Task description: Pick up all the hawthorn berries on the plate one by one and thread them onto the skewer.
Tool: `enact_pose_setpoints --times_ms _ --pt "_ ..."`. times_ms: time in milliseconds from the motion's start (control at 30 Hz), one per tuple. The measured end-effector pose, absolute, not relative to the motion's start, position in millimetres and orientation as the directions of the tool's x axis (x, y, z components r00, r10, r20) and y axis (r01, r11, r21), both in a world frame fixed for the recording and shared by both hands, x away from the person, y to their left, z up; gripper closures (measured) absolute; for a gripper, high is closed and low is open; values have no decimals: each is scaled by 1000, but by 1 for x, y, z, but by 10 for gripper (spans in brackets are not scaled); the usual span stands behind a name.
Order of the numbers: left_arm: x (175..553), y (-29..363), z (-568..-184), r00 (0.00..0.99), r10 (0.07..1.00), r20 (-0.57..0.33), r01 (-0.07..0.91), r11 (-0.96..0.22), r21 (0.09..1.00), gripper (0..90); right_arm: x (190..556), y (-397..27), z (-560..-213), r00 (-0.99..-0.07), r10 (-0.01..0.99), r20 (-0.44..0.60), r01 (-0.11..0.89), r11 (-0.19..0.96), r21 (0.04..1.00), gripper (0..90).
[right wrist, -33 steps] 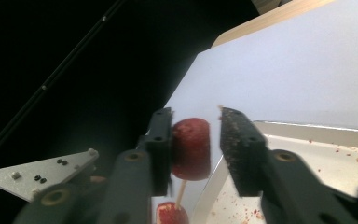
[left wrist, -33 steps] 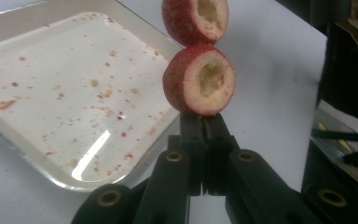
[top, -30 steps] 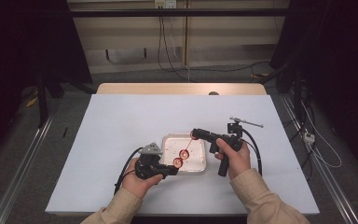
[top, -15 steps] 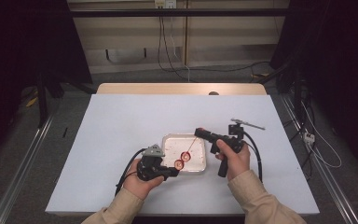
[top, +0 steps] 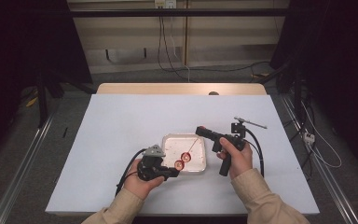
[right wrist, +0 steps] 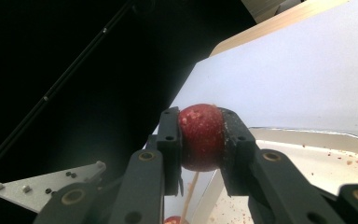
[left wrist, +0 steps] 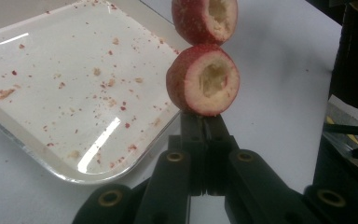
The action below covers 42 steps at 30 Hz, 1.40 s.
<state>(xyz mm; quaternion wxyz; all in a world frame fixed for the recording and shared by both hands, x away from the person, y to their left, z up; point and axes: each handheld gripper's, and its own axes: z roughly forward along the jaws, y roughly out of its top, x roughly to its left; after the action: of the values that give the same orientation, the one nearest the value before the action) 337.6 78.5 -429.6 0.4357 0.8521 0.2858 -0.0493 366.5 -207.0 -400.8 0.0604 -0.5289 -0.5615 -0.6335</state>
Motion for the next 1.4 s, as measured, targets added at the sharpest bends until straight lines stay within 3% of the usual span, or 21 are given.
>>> enact_pose_setpoints --times_ms 1400 --pt "336 77 -426 834 461 -303 512 -442 736 899 359 -190 -405 -481 516 709 695 -269 667 733"
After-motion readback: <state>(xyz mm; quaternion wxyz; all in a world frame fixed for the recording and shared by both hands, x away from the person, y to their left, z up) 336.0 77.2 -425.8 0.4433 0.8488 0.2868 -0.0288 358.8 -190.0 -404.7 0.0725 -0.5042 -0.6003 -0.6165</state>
